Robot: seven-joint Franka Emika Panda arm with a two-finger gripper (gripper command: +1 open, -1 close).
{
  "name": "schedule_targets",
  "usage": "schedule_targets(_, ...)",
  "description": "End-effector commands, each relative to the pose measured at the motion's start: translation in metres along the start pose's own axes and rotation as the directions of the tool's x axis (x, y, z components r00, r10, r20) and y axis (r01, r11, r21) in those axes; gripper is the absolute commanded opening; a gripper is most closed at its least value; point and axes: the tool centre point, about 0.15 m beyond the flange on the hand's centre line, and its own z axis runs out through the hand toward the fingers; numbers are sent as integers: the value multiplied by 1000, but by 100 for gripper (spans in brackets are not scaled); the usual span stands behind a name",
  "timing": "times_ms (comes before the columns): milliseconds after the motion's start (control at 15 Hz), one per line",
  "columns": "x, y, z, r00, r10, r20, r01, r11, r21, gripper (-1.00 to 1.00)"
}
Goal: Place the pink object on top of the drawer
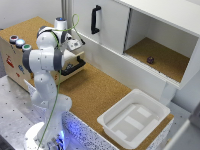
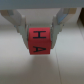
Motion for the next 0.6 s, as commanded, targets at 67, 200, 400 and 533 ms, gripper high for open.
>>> schedule_targets(67, 52, -38, -110, 995, -85, -43, 82, 995, -62, -100)
schedule_targets(200, 65, -46, -121, 992, -106, -72, 103, 994, -46, -100)
schedule_targets(400, 88, -62, -124, 988, -129, -82, 128, 992, -16, -100)
schedule_targets(533, 102, -73, -114, 992, -84, -92, 89, 995, 48, -100)
